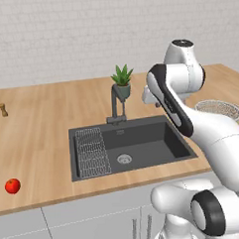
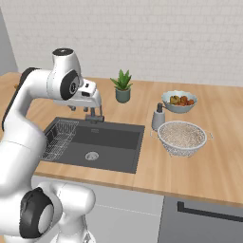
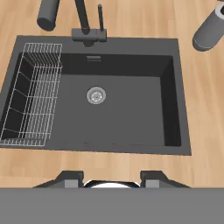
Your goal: Put the colander in the sink, put the apple in the colander, and turn on the sink faucet and pour water over the colander.
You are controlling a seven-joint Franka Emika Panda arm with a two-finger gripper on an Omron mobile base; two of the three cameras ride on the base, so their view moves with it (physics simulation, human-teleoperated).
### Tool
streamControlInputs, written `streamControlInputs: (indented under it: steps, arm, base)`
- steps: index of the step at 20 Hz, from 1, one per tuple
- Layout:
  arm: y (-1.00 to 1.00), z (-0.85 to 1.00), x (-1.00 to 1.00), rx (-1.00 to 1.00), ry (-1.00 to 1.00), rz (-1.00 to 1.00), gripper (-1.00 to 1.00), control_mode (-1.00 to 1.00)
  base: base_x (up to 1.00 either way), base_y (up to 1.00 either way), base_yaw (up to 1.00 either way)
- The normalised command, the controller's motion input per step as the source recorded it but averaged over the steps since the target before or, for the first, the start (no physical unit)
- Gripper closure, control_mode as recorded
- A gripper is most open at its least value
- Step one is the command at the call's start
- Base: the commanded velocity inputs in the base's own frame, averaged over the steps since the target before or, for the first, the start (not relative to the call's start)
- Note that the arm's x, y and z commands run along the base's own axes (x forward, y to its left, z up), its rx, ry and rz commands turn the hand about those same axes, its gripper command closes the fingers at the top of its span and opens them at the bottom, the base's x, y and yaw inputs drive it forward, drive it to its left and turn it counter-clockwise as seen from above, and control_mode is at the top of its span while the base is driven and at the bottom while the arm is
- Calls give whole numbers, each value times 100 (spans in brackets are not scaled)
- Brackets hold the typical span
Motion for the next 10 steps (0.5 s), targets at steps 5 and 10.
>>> streamControlInputs:
  steps: [5,10]
  arm:
    - [-1,-7,-24,-4,-3,0,-100,-100]
    - [-29,-10,-53,-5,-16,-2,-100,-100]
  base:
    - [0,0,0]
    - [0,0,0]
